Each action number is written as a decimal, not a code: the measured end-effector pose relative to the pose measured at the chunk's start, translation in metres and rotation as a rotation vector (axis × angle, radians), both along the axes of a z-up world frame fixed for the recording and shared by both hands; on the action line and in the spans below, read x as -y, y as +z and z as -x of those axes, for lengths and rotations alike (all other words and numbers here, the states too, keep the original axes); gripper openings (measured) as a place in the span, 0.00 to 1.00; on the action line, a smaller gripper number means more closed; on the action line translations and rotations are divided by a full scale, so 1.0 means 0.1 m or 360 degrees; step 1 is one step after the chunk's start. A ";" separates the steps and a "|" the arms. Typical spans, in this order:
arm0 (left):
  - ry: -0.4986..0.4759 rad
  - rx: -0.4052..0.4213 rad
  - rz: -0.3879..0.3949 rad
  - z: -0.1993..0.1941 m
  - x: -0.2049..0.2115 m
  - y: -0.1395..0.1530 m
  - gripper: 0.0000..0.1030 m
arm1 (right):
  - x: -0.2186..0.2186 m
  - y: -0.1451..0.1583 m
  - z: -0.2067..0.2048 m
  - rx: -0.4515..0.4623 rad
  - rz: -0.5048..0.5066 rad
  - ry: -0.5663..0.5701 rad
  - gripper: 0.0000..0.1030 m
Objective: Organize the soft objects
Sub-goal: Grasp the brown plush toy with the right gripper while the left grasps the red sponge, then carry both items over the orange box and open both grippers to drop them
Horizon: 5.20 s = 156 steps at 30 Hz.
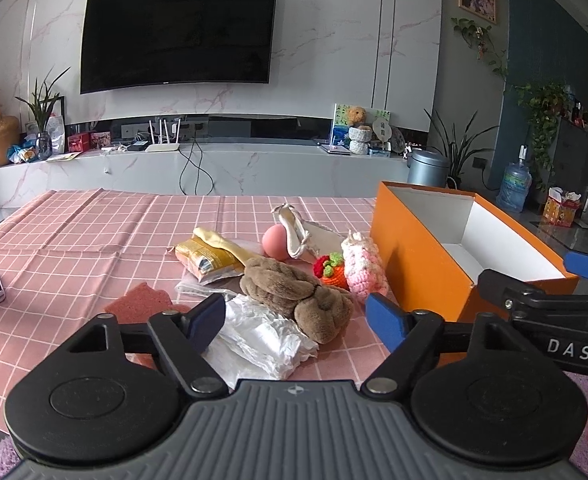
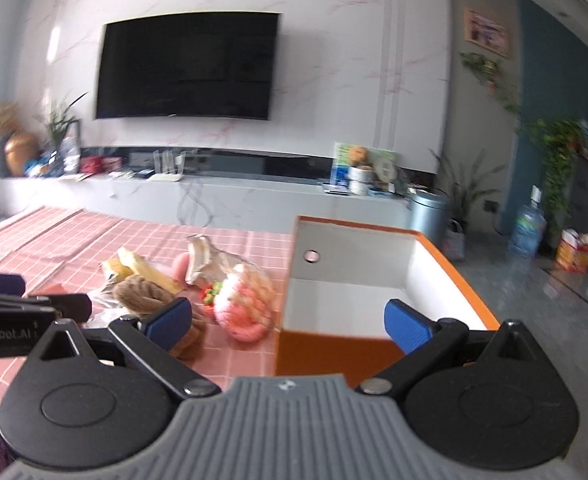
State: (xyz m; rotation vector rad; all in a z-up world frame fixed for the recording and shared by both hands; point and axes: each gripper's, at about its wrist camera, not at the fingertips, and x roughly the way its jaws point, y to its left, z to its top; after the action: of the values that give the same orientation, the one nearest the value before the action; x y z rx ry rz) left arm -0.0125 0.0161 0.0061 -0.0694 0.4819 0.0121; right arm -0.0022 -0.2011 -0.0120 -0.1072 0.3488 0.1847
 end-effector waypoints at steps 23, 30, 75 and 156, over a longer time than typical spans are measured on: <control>0.0414 -0.0307 0.0227 -0.47 -0.91 -0.32 0.87 | -1.00 -0.36 -1.04 -0.0278 0.0337 0.0681 0.53; 0.0520 -0.0375 0.0272 -0.64 -1.08 -0.47 0.89 | -1.27 -0.56 -1.38 -0.0360 0.0377 0.0755 0.56; 0.0609 -0.0256 0.0214 -0.95 -1.05 -0.34 0.74 | -0.85 -0.21 -1.66 -0.0529 -0.0383 0.0671 0.35; -0.0918 -0.0556 -0.0142 -2.08 1.37 0.12 0.86 | 1.43 0.01 -1.80 -0.0858 0.0004 0.0139 0.35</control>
State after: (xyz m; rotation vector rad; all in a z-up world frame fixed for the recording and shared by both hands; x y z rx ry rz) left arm 0.1958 -0.1213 0.0180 0.1643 0.8359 -0.5268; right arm 0.1779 -0.3440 -0.0109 -0.0735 0.8823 0.2999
